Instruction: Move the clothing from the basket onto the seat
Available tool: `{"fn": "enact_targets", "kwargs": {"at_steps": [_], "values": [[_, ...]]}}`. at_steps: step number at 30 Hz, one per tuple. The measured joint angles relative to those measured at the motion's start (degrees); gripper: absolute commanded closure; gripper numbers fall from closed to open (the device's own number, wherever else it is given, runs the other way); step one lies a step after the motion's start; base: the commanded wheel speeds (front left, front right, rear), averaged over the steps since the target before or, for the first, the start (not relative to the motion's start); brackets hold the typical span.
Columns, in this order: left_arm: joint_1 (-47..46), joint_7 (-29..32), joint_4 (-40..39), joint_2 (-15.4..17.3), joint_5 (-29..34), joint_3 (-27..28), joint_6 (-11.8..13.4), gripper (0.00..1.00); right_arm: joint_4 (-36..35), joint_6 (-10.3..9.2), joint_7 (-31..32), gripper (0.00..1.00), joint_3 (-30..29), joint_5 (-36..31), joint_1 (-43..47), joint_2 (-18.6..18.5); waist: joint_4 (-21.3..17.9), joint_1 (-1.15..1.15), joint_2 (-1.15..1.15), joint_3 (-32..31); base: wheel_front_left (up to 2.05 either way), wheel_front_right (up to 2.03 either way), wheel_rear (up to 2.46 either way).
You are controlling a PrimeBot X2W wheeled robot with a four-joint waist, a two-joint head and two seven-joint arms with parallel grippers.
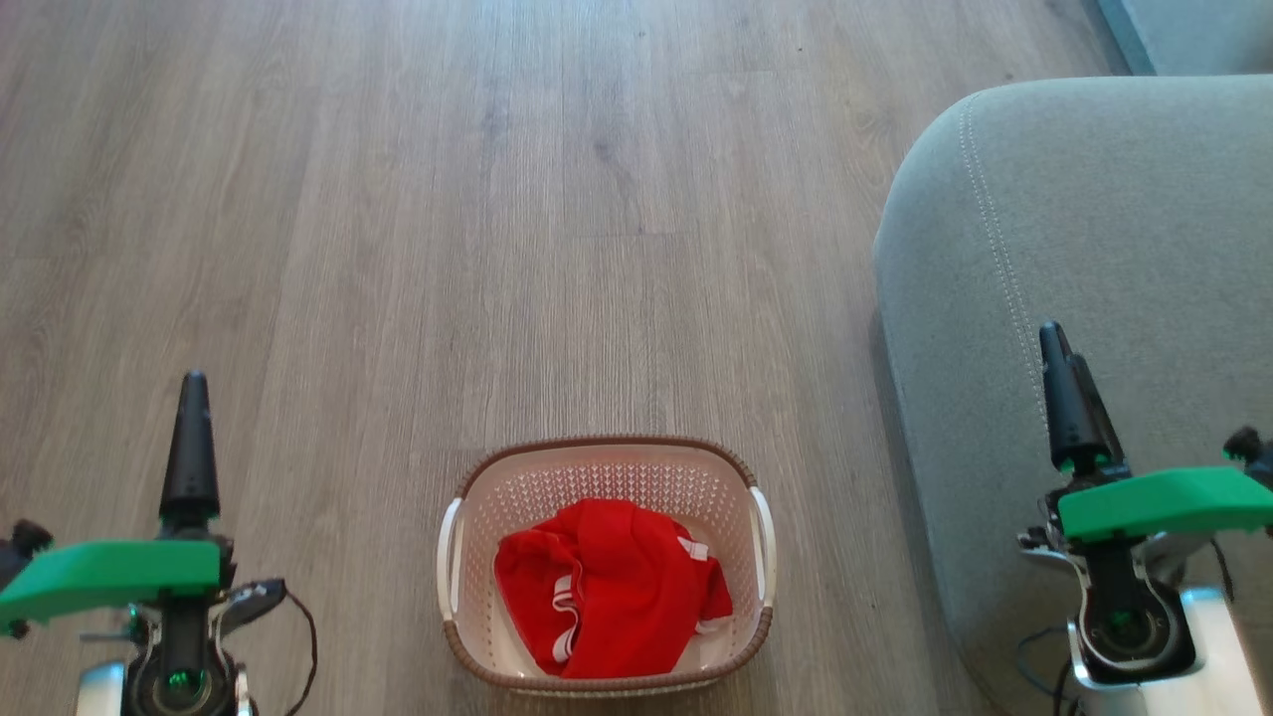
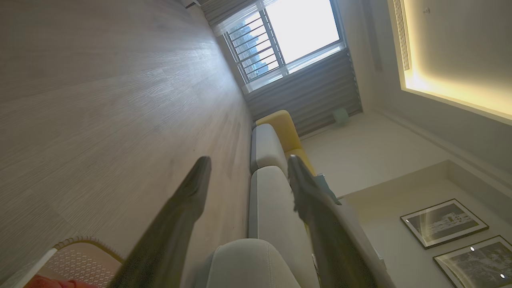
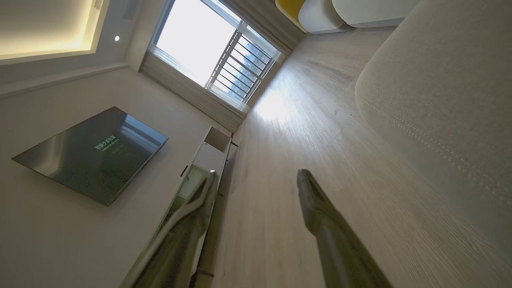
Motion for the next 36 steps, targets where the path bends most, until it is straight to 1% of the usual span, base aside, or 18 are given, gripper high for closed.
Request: {"fn": "enact_targets", "kwargs": {"at_steps": [6,12,17,18,19,24,27,31,32,36], "values": [[0.00,-1.03,-5.46,0.02,7.21,-2.71,3.87,0.00,-2.07,0.00,-1.05,0.00,1.21,-6.56,-0.39,-0.02,0.06,0.00,0.00,0.50,0.00,0.00,0.00],[-0.07,-1.79,-9.65,0.03,14.35,-6.17,6.77,0.00,-3.03,0.00,-2.09,0.00,2.50,-12.89,-0.75,-0.03,0.05,0.00,0.00,1.16,0.00,0.00,0.00],[-0.54,-2.75,-11.63,0.07,21.61,-9.43,9.05,0.00,-4.22,0.00,-2.85,0.00,3.50,-17.73,-1.99,-0.05,-0.04,0.00,0.00,1.13,0.00,0.00,0.00],[-0.54,-2.75,-11.63,0.07,21.61,-9.43,9.05,0.00,-4.22,0.00,-2.85,0.00,3.50,-17.73,-1.99,-0.05,-0.04,0.00,0.00,1.13,0.00,0.00,0.00],[-0.73,-2.76,-11.85,0.07,23.09,-10.12,9.22,0.00,-4.20,0.00,-3.02,0.00,3.88,-18.70,-1.99,-0.05,-0.07,0.00,0.00,1.09,0.00,0.00,0.00],[-0.79,-3.76,-12.56,0.16,29.25,-13.46,12.32,0.00,-3.05,0.00,-3.74,0.00,5.42,-23.57,-1.91,-0.09,-0.25,0.00,0.00,0.70,0.00,0.00,0.00],[-0.79,-4.26,-12.88,1.25,32.47,-15.88,14.85,0.00,-3.12,0.00,-4.22,0.00,5.92,-25.98,-1.92,-0.10,-0.34,0.00,0.00,0.59,0.00,0.00,0.00],[-0.81,-4.78,-13.07,4.27,37.07,-21.08,19.19,0.00,-3.25,0.00,-4.99,0.00,7.22,-29.06,-1.91,-0.13,-0.48,0.00,0.00,0.43,0.00,0.00,0.00],[-0.83,-4.97,-13.13,5.33,38.42,-22.90,20.48,0.00,-3.22,0.00,-5.20,0.00,7.42,-29.69,-1.91,-0.12,-0.52,0.00,0.00,0.43,0.00,0.00,0.00],[-1.25,-5.71,-12.93,8.35,41.91,-29.44,27.44,0.00,-1.89,0.00,-5.87,0.00,7.68,-32.08,-1.89,-0.16,-0.57,0.00,0.00,0.36,0.00,0.00,0.00]]}}
